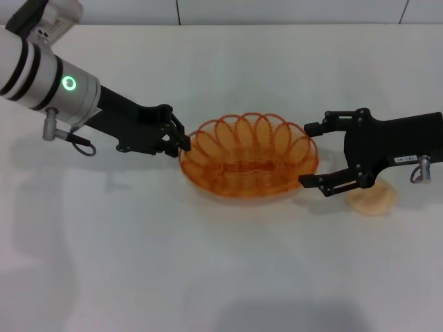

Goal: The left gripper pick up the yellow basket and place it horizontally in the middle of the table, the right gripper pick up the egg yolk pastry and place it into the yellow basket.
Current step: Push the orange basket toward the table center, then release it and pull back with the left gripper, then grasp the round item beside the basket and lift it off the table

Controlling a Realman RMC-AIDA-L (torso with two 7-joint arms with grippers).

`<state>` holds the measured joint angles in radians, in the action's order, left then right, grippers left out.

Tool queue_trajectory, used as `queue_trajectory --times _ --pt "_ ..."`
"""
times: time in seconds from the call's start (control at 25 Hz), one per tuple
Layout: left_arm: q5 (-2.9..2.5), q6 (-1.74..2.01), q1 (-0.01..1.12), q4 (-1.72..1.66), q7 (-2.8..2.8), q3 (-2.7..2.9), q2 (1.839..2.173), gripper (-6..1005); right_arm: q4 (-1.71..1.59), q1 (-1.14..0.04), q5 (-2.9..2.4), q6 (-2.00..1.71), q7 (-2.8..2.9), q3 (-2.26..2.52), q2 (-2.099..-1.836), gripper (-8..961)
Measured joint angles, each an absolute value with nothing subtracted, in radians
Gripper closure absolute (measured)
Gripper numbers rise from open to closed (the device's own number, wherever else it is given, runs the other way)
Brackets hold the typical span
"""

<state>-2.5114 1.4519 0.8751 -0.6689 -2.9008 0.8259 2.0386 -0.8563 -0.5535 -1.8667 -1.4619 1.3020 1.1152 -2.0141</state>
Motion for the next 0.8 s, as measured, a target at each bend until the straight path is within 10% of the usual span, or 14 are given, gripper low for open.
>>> queue_trajectory --times 0.8 --pt "-2.420 1.476 0.788 -0.876 -2.611 0.819 2.004 387 -0.873 -0.542 -1.872 -1.462 1.356 1.112 -2.013 68"
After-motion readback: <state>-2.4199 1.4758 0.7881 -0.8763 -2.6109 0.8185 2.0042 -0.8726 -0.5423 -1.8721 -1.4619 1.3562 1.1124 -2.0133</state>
